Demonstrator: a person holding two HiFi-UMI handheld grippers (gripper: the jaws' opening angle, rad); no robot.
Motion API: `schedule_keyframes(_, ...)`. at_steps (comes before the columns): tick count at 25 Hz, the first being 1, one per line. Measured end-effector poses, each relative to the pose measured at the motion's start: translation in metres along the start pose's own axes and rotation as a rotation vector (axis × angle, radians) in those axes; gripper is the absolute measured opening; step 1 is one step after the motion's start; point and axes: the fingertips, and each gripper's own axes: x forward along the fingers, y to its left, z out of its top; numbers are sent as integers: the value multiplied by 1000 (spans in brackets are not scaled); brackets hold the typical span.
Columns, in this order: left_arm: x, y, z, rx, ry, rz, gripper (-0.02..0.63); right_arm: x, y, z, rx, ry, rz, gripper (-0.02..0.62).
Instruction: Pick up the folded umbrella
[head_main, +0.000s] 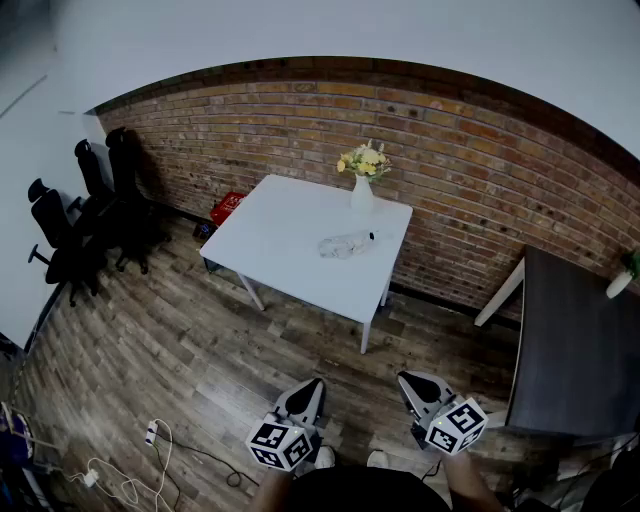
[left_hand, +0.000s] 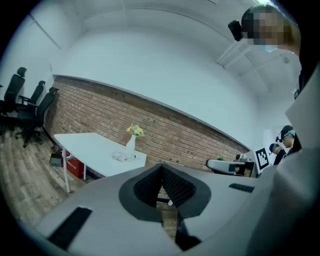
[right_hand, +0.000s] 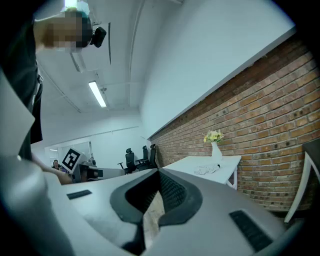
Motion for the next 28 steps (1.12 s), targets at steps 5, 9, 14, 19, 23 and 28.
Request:
schedule_keyframes(5, -4, 22, 9, -20, -24, 31, 14, 4, -1, 4, -2, -18, -25, 21)
schedule_keyframes(9, -3, 34, 17, -34, -37, 23, 14, 5, -6, 6, 14, -35, -67, 21)
schedule_keyframes(14, 2, 45, 27, -28, -45, 7, 14, 5, -11, 10, 26, -55, -125, 21)
schedule_keyframes(19, 4, 55, 28, -27, -43, -14, 14, 5, -12, 7, 46, -62, -175, 23)
schedule_keyframes(23, 4, 65, 31, -23, -36, -30, 14, 8, -10, 8, 63, -69, -206, 23)
schedule_keyframes(28, 1, 76, 34, -14, -31, -55, 14, 13, -4, 6, 77, -82, -236, 23)
